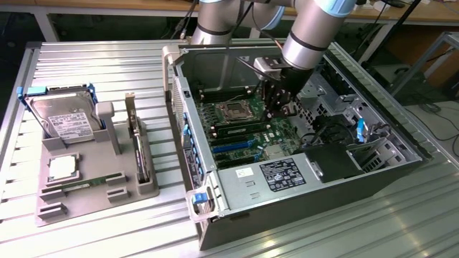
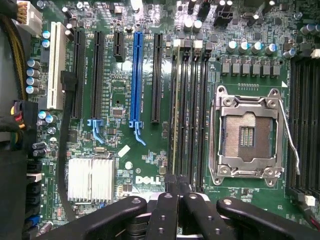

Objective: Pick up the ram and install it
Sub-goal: 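Press down the ram until it locks into place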

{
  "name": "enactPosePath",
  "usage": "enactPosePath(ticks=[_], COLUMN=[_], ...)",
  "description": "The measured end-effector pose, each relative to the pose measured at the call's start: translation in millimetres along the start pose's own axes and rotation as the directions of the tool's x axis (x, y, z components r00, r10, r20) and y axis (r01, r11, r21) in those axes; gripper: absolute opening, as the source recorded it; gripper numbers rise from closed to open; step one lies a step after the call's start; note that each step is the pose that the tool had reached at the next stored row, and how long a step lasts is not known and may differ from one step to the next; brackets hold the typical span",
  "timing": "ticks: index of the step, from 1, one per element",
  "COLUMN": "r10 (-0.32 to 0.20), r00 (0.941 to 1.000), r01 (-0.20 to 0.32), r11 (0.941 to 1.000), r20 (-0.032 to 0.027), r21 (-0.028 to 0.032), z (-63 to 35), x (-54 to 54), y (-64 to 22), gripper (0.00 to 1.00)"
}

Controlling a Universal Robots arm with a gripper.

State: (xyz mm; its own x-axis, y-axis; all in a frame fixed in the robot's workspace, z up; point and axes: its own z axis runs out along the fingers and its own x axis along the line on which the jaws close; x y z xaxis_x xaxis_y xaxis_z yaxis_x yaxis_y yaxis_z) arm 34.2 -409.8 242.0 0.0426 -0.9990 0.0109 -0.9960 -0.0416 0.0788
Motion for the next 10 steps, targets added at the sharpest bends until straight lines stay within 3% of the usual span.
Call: enactPosePath(ticks=[6, 7, 10], r10=[0.000, 0.001, 0.002], r00=[1.0000, 1.0000, 1.0000], r01=[0.000, -0.001, -0.002], r11=[1.0000, 1.0000, 1.0000], r20=[-0.0026, -0.0063, -0.0056], r21=[0.0013, 0.0014, 0.0016], z=[11.5, 13.2, -14.1], x=[0.0, -0.1, 0.1], y=[-0.8, -1.0, 2.1], gripper=[0.11, 0.11, 0.11])
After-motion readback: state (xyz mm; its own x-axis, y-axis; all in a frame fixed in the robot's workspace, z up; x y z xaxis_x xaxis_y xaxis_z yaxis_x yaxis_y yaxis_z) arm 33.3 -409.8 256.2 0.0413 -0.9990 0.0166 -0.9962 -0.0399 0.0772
